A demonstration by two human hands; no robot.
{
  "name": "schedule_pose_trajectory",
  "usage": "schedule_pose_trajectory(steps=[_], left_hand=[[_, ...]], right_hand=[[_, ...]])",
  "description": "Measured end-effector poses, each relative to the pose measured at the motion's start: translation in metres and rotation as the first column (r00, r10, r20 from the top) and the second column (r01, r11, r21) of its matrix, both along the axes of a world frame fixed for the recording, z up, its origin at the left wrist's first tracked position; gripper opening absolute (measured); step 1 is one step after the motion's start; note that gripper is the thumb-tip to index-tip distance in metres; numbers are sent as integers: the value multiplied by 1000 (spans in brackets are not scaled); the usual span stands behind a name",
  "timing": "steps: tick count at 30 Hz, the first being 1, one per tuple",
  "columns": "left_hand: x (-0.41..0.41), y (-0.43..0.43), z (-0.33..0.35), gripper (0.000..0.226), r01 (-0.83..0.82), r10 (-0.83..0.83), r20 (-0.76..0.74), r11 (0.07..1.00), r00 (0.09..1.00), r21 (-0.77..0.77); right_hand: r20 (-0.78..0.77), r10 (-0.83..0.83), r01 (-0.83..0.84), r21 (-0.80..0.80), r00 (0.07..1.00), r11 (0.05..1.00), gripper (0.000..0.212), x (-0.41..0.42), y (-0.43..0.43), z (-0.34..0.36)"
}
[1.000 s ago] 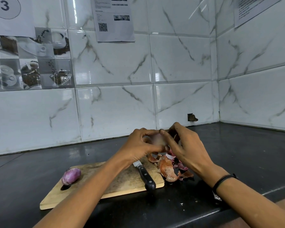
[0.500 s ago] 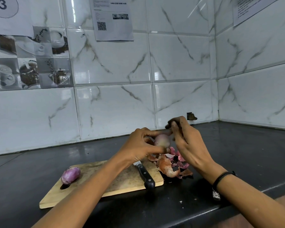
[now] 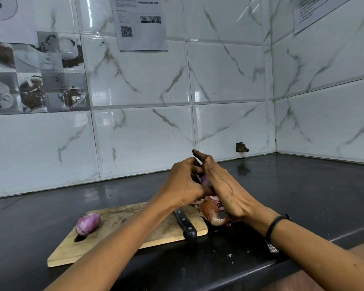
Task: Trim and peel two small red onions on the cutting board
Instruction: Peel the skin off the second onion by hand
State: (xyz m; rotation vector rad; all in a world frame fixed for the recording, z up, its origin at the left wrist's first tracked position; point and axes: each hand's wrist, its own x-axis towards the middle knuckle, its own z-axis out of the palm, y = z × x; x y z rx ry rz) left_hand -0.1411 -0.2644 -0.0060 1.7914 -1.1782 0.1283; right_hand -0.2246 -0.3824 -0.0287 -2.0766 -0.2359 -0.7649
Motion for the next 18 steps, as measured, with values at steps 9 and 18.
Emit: schedule_pose_trajectory(steps=[9, 18], left_hand=[[-6, 4, -1, 35, 90, -93, 71, 995, 993, 47], [-1, 8, 6, 57, 120, -119, 44, 992, 992, -29]], right_hand=[[-89, 25, 2, 290, 996, 957, 58, -10, -8, 7], [-82, -37, 68, 406, 996, 911, 74, 1, -22, 0]])
